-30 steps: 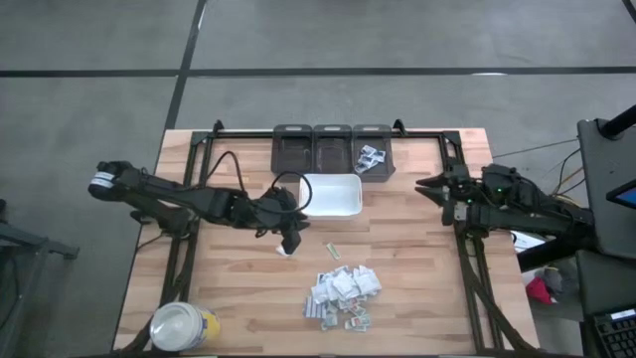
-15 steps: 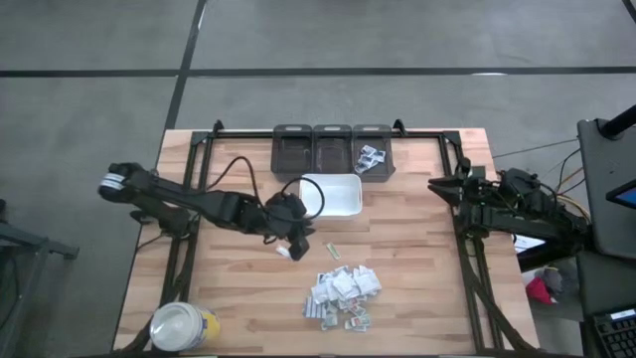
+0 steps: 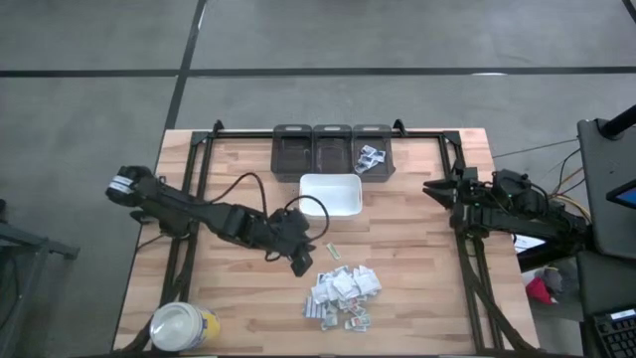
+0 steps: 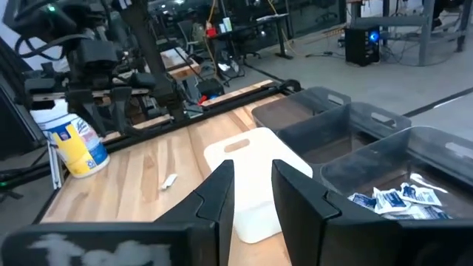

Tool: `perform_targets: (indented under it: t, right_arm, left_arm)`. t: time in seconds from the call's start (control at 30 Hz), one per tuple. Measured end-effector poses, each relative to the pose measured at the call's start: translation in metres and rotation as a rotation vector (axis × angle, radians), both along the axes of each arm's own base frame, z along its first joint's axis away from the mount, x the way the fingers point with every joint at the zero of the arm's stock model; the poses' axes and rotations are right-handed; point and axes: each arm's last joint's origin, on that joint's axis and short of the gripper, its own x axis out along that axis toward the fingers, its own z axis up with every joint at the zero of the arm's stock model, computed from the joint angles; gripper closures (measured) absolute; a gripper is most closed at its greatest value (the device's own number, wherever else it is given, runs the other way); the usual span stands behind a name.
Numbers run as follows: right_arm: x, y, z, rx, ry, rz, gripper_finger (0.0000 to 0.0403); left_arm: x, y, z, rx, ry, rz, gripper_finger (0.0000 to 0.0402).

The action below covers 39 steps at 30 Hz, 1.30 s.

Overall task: Pick & Place First Aid Supplies
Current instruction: Put the white fingertip band aid into the left black bin

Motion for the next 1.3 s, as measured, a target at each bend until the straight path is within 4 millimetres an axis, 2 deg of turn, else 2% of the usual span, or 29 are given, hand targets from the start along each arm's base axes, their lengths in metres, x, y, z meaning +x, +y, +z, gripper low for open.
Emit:
perform_targets:
  t: [0.23,0.47,0.77,1.07,1.3]
  right_arm:
    - [0.002,0.0,-0.003,0.02,0.006,-0.003,0.0326]
    - [0.003,-0.001,-0.005,0.029,0.009,-0.004,0.0334]
    - [0.002,-0.001,-0.004,0.028,0.005,-0.006,0.0321]
    - [0.002,-0.001,-0.004,0.038,0.005,-0.011,0.0314]
    - [0.002,-0.001,-0.005,0.054,0.004,-0.014,0.0326]
  left_arm:
    - [0.001,-0.015,-0.009,-0.044,0.022,0.006,0.0294]
    - [0.006,-0.037,-0.029,-0.104,0.079,0.002,0.0294]
    - [0.004,-0.072,-0.057,-0.142,0.204,-0.136,0.0294]
    - [0.005,-0.081,-0.08,-0.1,0.289,-0.171,0.0294]
    - [0.013,-0.088,-0.1,0.021,0.304,-0.322,0.0294]
